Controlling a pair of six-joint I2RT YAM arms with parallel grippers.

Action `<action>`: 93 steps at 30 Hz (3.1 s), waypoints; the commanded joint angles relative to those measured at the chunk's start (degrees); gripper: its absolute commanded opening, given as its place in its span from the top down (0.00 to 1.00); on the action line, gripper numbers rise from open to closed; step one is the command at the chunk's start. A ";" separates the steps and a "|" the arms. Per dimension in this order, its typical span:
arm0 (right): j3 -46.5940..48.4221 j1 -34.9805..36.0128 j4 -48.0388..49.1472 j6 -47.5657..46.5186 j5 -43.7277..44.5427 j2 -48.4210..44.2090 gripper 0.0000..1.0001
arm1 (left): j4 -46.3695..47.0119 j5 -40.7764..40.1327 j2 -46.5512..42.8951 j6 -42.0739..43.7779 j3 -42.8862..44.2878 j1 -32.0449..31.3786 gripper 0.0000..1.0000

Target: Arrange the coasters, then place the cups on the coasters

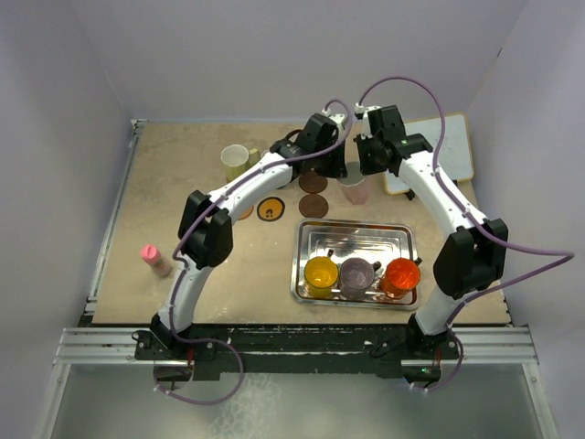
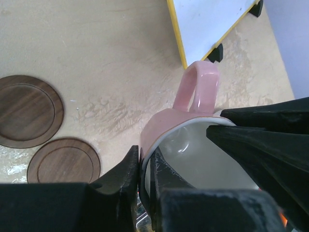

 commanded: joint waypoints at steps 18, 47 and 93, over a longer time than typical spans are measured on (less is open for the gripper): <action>2.13 -0.33 1.46 -0.55 -17.69 -3.89 0.77 | 7.82 -3.62 -1.80 15.25 5.03 2.45 0.97; -7.15 -9.94 1.26 -8.42 -23.82 -8.53 0.69 | 1.05 4.66 4.54 34.97 11.62 11.09 0.97; -14.85 -10.27 3.00 -11.56 -19.45 -13.69 0.65 | -0.85 5.00 9.34 36.05 12.99 11.09 0.96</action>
